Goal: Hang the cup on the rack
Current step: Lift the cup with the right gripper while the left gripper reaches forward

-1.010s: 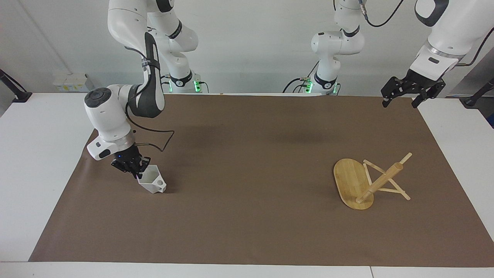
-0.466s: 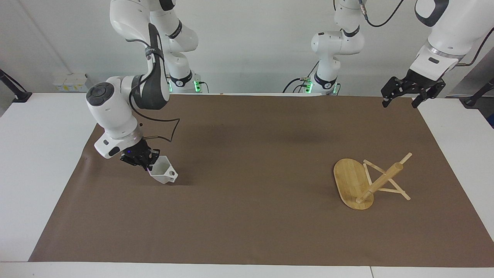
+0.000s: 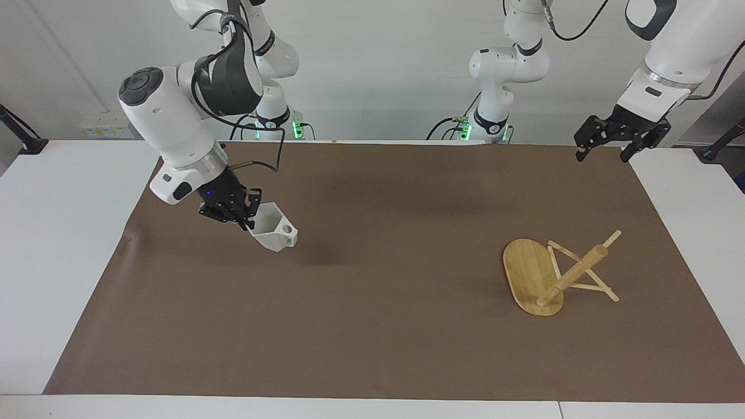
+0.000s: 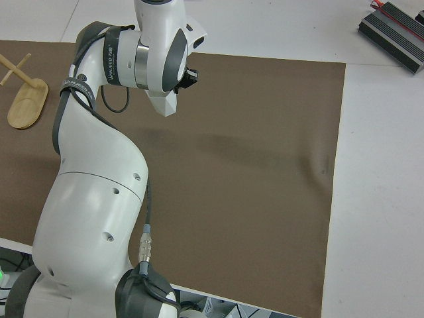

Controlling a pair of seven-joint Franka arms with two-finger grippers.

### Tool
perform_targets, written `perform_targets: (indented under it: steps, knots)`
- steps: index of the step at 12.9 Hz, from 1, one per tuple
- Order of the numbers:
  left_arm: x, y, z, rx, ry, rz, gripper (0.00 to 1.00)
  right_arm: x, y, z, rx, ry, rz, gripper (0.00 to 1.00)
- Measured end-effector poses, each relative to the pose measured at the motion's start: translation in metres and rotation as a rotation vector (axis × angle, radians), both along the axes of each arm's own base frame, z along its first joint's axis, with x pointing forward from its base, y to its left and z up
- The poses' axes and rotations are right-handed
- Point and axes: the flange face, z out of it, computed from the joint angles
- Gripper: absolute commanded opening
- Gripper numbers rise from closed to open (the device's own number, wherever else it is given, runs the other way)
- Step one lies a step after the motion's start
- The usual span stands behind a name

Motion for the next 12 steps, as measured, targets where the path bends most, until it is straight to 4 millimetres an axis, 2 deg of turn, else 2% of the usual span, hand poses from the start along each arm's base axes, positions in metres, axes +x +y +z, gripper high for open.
perform_targets:
  steps: [2,6,12]
  knots:
    - [-0.001,0.0,-0.001,0.0,0.007,0.0,1.0,-0.002,0.016,0.007,0.085,0.003,-0.001,0.0]
    - [-0.005,-0.001,-0.006,-0.002,0.023,-0.012,1.0,-0.011,0.073,0.026,0.31,0.016,0.024,0.0]
    - [-0.012,-0.024,-0.021,-0.162,-0.01,-0.302,1.0,-0.027,0.138,0.045,0.545,0.055,0.064,0.0]
